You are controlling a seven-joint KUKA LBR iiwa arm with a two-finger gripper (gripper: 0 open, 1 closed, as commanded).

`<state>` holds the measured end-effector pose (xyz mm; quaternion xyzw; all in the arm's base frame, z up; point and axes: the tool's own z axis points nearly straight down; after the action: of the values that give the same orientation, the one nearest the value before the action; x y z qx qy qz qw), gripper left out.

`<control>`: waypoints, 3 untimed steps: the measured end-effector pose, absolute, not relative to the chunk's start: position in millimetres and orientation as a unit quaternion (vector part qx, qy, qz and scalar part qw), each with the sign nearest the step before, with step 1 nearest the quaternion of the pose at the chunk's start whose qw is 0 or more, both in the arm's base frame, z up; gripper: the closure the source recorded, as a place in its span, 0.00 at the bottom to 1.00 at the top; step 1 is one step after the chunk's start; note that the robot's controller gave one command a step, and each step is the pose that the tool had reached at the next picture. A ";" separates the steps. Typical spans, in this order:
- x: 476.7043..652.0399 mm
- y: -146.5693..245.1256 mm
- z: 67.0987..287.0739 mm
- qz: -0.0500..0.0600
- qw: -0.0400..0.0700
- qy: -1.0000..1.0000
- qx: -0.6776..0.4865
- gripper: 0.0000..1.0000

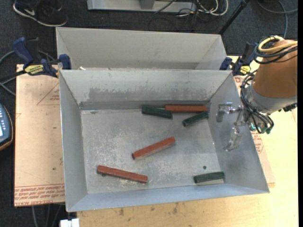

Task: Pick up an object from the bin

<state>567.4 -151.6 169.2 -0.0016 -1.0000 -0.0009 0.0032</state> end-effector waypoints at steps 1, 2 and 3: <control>565.8 -61.5 116.9 -0.002 0.001 -0.995 0.103 0.00; 549.4 49.7 133.1 -0.002 -0.001 -0.971 0.238 0.00; 559.3 25.8 66.4 -0.001 0.002 -0.971 0.240 0.00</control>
Offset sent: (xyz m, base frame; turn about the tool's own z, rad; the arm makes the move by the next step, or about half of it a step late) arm -0.0015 0.0855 -0.0502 -0.2058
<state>559.3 25.8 66.4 0.2397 -0.9709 -0.0010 0.0019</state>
